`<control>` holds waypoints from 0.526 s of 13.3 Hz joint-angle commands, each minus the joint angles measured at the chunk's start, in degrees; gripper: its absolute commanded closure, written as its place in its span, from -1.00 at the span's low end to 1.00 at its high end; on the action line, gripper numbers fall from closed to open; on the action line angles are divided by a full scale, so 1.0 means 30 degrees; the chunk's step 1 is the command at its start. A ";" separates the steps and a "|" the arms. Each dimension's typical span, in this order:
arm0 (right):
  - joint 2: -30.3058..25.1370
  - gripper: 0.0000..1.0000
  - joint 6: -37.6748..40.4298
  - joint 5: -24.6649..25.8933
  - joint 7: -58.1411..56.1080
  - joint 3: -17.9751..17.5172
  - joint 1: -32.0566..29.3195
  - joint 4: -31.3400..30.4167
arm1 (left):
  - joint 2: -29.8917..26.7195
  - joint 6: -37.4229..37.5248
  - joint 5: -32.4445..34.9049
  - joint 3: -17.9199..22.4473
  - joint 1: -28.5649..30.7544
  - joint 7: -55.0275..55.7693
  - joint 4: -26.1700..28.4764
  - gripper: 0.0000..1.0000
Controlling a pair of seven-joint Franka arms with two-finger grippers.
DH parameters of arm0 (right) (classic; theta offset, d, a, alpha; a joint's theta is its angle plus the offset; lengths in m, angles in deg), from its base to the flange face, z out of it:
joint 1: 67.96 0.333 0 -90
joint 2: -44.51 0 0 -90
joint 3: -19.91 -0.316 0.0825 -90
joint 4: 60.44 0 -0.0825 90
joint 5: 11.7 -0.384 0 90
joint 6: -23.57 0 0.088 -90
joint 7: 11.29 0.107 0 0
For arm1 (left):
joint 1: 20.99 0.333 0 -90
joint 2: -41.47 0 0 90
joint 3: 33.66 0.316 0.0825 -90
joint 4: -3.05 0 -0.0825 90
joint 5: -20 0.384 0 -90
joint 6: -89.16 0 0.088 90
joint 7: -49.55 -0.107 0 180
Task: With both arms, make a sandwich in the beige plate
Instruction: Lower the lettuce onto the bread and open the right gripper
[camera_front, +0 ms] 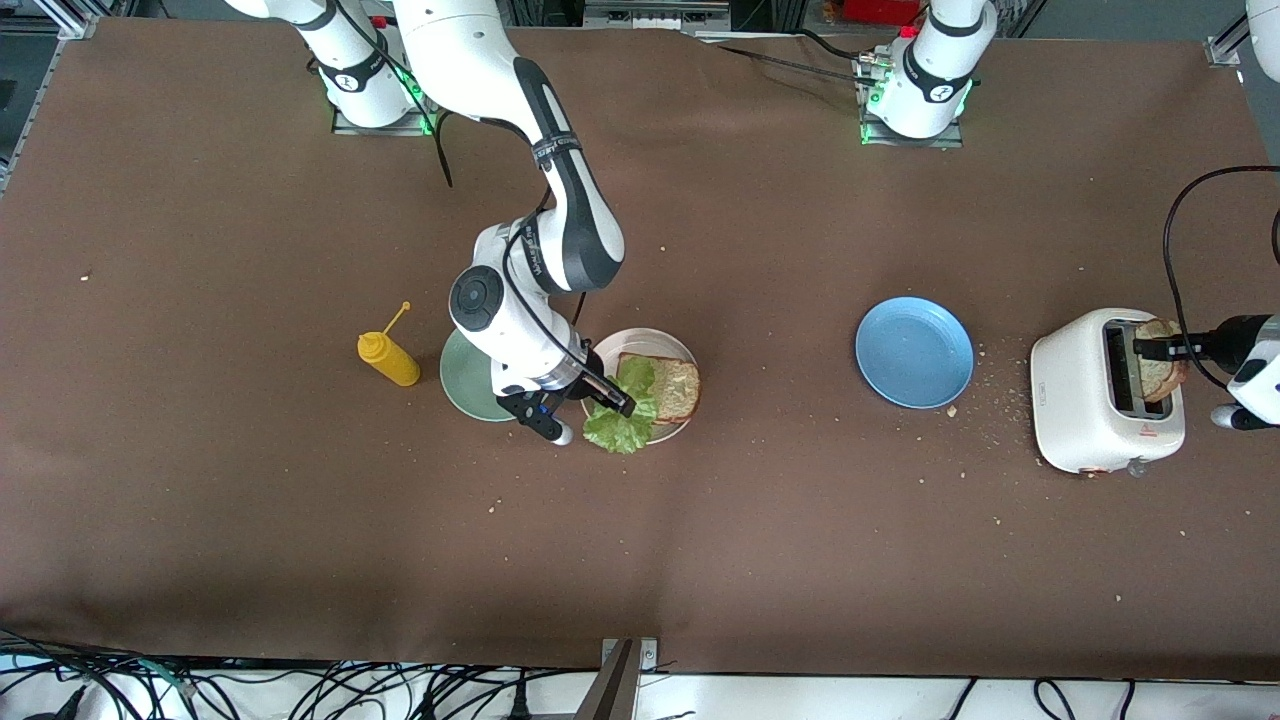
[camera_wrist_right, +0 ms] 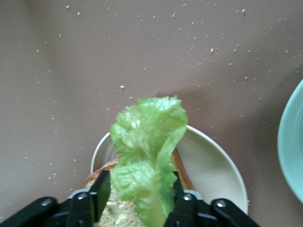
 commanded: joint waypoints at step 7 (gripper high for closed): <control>-0.3288 -1.00 0.8573 0.5043 -0.4108 0.4015 0.0006 0.0201 | -0.0439 0.1875 0.1662 -0.0291 -0.0363 -0.0807 -0.2264 1.00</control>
